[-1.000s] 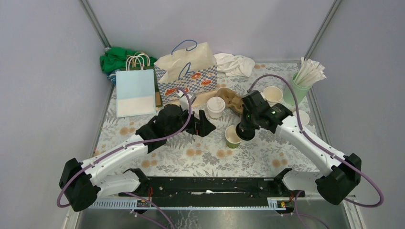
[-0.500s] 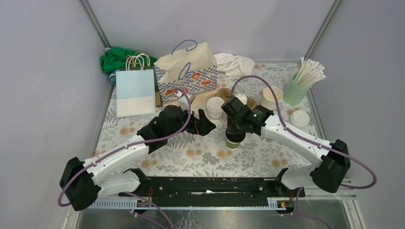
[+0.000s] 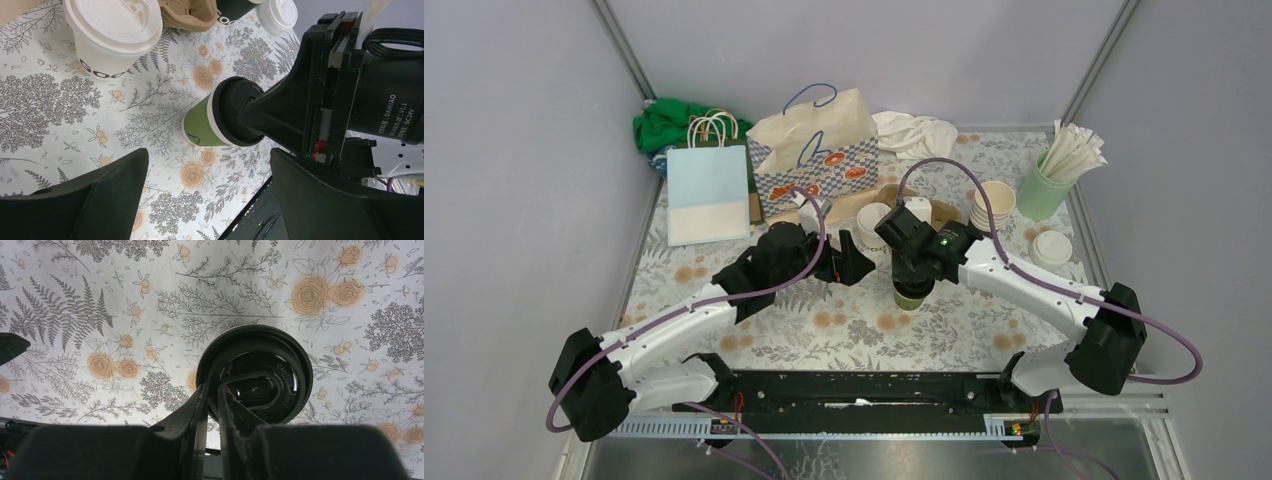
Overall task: Pack the takeout coffee
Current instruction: Close the cup lid on the coffee cup.
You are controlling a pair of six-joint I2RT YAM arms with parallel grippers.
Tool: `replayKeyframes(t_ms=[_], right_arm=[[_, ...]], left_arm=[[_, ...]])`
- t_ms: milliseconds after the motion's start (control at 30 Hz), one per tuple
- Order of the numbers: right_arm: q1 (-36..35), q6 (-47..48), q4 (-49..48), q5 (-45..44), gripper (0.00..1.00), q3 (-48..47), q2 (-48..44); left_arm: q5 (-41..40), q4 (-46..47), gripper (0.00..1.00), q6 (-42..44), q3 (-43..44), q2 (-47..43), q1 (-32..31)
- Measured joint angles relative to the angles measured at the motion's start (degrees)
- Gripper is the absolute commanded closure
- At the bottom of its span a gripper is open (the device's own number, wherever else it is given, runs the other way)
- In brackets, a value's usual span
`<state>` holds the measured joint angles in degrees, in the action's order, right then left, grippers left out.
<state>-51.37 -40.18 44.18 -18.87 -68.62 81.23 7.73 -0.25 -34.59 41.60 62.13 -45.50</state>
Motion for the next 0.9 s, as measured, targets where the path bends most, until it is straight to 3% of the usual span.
replayKeyframes(t_ms=[100,433,667,833,900], right_arm=[[0.0,-0.5,0.1,-0.1,0.68,0.0,0.0],[0.0,-0.8,0.5,-0.5,0.58,0.0,-2.9],[2.3,-0.6,1.2,-0.8,0.58,0.4,-8.2],[12.6,0.3,-2.7,5.7,0.59,7.5,-15.3],[15.3,0.6,-3.8,8.5,0.55,10.2,-17.2]], left_arm=[[0.0,0.4,0.04,0.0,0.0,0.6,0.0],[0.1,0.8,0.07,-0.2,0.0,2.1,0.0],[2.2,3.4,0.31,-2.2,0.0,4.4,-0.3],[4.2,5.7,0.43,-3.8,0.0,8.2,-1.5],[5.3,7.2,0.44,-4.7,0.0,10.0,-1.7]])
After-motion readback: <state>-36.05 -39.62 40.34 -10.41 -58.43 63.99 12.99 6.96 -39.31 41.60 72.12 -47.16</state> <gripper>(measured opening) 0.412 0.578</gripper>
